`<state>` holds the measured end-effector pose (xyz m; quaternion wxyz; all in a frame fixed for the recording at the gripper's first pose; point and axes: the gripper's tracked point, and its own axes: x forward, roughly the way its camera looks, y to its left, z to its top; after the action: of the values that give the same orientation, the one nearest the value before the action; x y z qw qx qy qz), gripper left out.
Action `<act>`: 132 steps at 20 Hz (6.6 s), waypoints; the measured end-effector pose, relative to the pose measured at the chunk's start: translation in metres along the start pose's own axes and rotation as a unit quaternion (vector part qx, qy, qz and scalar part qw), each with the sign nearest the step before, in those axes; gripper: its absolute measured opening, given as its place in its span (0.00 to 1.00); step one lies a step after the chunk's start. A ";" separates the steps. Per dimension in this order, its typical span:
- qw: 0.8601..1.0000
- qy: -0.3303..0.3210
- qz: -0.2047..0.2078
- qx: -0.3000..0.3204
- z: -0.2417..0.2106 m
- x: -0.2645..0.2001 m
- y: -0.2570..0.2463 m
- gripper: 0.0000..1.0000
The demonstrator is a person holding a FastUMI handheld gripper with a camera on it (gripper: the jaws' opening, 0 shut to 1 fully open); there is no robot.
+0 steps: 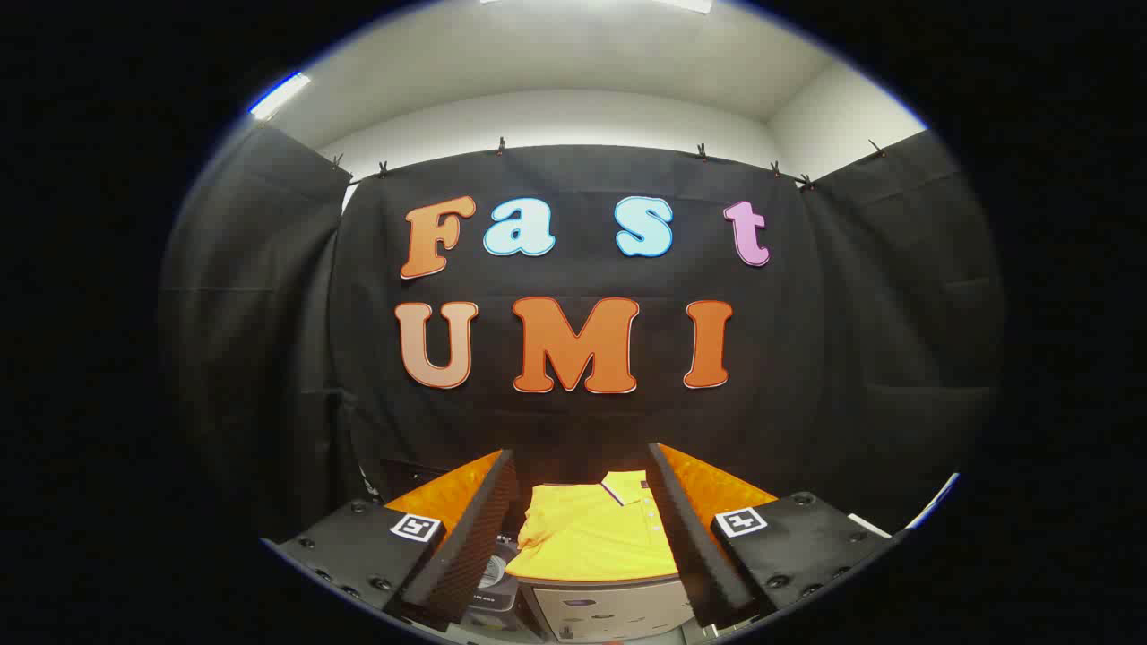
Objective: Put the clothes into the washing machine and then close the washing machine lid.
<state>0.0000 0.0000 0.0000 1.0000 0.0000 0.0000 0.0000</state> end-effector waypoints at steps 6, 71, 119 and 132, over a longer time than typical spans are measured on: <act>1.000 0.003 0.004 0.001 -0.005 0.003 0.003 0.96; 0.863 0.504 -0.016 0.027 -0.284 0.243 -0.143 0.99; 0.929 0.247 0.168 0.220 -0.098 0.201 -0.067 0.08; 0.930 0.245 0.181 0.208 -0.115 0.214 0.158 0.08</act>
<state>0.2143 0.1583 -0.1150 0.9297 0.2078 0.2448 0.1806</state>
